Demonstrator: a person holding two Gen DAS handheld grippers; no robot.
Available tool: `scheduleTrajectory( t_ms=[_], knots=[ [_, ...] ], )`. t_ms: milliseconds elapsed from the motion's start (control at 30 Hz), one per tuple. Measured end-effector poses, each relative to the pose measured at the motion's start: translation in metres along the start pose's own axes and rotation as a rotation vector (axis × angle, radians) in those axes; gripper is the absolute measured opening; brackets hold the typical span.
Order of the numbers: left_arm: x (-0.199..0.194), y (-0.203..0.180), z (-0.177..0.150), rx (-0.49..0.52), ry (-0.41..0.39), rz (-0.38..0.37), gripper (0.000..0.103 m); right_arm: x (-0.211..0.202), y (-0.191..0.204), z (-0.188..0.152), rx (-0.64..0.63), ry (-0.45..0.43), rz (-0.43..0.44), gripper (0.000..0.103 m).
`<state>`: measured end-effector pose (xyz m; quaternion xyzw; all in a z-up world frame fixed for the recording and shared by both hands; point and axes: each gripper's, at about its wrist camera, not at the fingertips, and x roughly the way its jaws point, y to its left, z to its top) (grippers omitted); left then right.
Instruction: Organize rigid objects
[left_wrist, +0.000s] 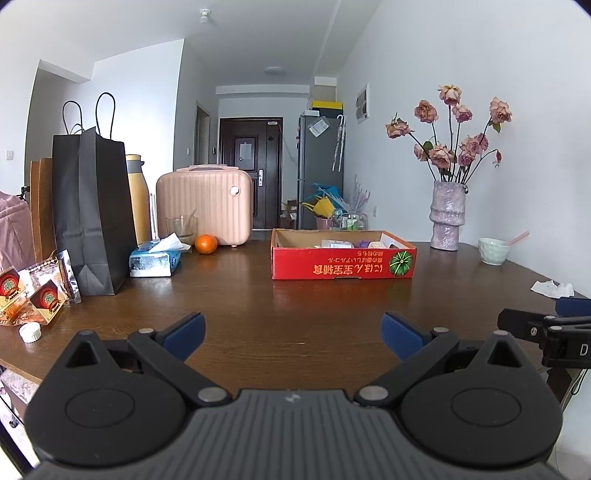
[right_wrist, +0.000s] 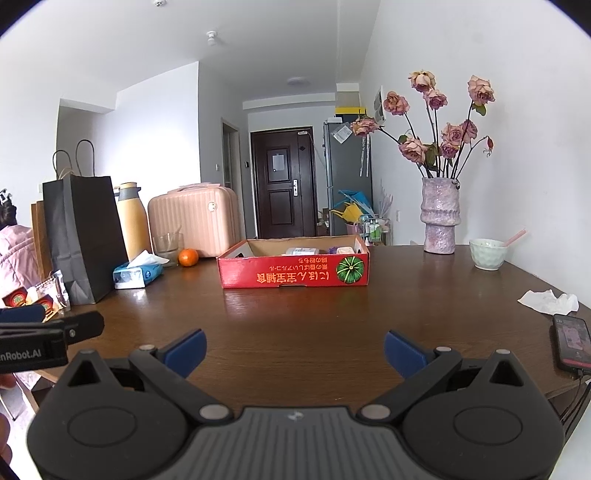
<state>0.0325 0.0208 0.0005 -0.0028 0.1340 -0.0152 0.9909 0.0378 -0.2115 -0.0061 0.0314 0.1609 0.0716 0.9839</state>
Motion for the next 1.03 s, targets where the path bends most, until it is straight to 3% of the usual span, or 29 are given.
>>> scheduleTrajectory(
  t_ms=[233,867,1033],
  knots=[
    [-0.0017,-0.0014,-0.0053,0.005,-0.023,0.017,0.103,0.0004,0.0039,-0.0014,-0.012,0.003,0.016,0.103],
    [0.0023,-0.0045,-0.0033,0.015,0.014,0.014,0.103,0.005,-0.0003,-0.0044,0.008,0.02,0.024,0.103],
    [0.0059,-0.0038,-0.0038,0.0,0.012,-0.012,0.103,0.0095,-0.0003,-0.0068,0.015,0.035,0.025,0.103]
  ],
)
